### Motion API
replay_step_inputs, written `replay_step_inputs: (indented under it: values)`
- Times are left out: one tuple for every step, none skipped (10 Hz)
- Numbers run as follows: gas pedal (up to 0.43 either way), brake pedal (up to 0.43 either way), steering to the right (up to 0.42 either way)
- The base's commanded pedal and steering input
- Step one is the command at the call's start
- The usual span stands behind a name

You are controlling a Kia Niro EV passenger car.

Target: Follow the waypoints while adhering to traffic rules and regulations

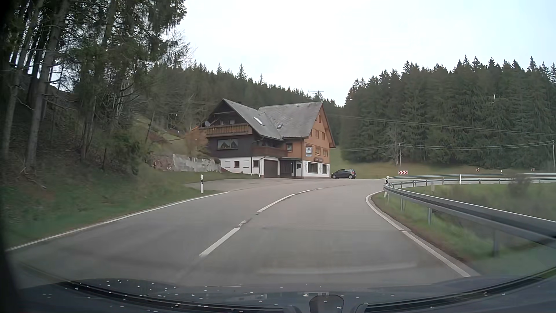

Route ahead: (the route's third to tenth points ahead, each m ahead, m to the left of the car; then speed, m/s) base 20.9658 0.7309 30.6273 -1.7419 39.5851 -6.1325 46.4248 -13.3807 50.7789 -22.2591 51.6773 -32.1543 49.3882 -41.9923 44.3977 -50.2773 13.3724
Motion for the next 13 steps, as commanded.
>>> replay_step_inputs:
  values:
    - [0.000,0.146,0.020]
    - [0.000,0.146,0.024]
    - [0.000,0.146,0.029]
    - [0.000,0.146,0.034]
    - [0.000,0.146,0.040]
    - [0.000,0.140,0.046]
    - [0.000,0.104,0.052]
    - [0.000,0.018,0.063]
    - [0.000,0.000,0.074]
    - [0.000,0.000,0.083]
    - [0.000,0.000,0.085]
    - [0.000,0.000,0.084]
    - [0.000,0.000,0.083]
